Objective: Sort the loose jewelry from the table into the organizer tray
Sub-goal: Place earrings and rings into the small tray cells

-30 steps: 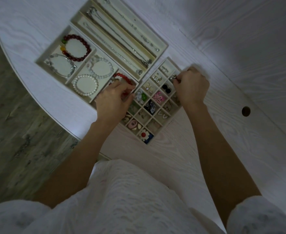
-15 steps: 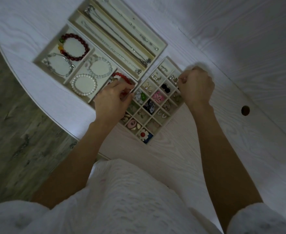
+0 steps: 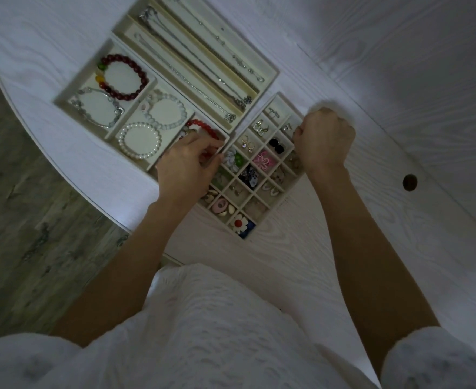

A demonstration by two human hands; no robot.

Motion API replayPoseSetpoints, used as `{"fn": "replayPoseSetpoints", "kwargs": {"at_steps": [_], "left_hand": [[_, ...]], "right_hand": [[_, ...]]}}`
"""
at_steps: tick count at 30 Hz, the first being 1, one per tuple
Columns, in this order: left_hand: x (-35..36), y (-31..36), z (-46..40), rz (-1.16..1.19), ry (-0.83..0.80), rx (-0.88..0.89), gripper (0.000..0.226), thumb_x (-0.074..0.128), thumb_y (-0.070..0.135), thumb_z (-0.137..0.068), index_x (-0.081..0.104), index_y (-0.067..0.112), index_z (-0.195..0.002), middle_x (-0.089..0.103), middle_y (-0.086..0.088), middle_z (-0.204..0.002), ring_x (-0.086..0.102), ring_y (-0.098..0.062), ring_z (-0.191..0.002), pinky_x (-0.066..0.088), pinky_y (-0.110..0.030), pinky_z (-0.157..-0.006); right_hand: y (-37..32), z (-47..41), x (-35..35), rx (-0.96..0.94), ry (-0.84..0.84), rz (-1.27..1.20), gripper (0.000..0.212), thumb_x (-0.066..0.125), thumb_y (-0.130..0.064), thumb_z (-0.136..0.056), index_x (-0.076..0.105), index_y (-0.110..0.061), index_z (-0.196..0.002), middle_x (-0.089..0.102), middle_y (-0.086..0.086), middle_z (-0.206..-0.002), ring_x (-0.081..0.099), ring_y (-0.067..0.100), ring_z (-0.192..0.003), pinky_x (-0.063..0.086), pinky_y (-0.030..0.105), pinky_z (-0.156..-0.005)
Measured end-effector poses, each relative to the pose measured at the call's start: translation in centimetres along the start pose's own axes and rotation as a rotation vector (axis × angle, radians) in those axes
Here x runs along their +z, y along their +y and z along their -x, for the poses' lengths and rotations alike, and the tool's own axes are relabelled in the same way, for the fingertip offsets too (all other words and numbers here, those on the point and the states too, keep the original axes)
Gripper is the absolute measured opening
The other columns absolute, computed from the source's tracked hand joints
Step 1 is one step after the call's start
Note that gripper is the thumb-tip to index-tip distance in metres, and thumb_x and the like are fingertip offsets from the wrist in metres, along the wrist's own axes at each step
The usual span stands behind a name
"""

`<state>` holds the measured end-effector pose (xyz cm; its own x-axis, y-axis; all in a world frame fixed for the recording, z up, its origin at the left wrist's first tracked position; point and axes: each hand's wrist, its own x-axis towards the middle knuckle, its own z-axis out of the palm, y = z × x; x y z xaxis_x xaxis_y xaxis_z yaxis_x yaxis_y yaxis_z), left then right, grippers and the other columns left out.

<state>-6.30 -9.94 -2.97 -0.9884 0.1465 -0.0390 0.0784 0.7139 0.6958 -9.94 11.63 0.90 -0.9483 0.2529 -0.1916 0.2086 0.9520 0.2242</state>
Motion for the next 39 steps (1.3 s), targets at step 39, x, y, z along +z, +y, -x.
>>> {"fn": "replayPoseSetpoints", "kwargs": {"at_steps": [39], "left_hand": [[0.0,0.0,0.0,0.033,-0.001,-0.015,0.02,0.071,0.027,-0.082,0.071,0.02,-0.101,0.067,0.005,-0.091,0.053,-0.004,-0.073,0.042,-0.021,-0.058]], "right_hand": [[0.6,-1.1,0.9,-0.012,-0.07,-0.2,0.018,0.055,0.001,-0.083,0.071,-0.008,-0.086,0.065,0.009,-0.089,0.056,0.021,-0.069,0.035,0.025,-0.056]]}}
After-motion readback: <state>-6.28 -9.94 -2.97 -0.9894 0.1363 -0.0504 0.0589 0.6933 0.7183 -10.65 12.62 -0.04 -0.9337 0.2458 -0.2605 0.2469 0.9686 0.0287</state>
